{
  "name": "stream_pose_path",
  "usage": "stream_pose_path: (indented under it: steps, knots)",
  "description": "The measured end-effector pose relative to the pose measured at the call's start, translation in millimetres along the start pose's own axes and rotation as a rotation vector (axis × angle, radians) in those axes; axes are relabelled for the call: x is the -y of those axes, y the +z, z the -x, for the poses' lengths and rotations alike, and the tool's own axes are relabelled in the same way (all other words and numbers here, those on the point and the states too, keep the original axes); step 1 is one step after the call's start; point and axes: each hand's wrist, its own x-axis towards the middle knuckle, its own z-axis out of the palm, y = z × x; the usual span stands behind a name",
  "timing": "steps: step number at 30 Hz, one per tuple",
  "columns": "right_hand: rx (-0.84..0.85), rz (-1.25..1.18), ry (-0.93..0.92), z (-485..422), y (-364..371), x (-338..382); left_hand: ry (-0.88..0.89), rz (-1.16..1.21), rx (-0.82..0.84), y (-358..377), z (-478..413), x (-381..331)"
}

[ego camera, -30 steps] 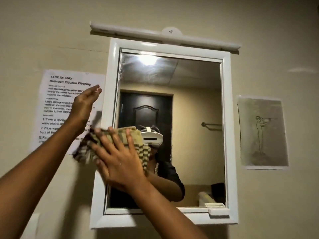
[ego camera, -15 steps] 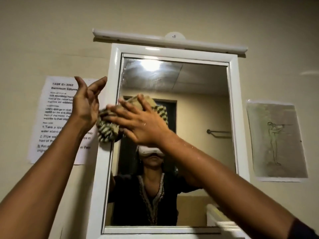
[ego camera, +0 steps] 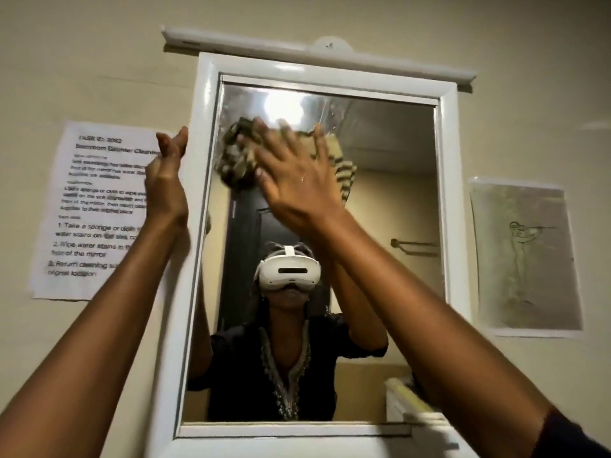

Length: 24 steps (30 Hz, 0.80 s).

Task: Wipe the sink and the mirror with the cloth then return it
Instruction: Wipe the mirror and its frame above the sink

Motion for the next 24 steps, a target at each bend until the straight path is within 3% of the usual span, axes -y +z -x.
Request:
stream_pose_path:
  steps: [5,9,12,15,17,21,24]
  knots:
    - [0.22,-0.021,-0.389,175,10,62,0.12,-0.332,-0.035,9,5,1]
    - [0.289,0.007,-0.611,194,10,35,0.137,-0.422,-0.084,11,7,-1]
    - [0.107,0.057,-0.426,137,2,-13,0.151,-0.451,-0.098,10,7,-1]
    - [-0.042,-0.023,0.093,58,-17,-87,0.17,-0.486,-0.095,12,7,0]
    - [-0.062,-0.062,0.319,28,-26,-116,0.177,-0.488,-0.103,11,6,0]
    - [-0.106,-0.053,0.366,39,-17,-81,0.181,-0.477,-0.096,11,6,-1]
    - [-0.021,-0.031,0.077,101,4,4,0.143,-0.423,-0.07,12,6,-3]
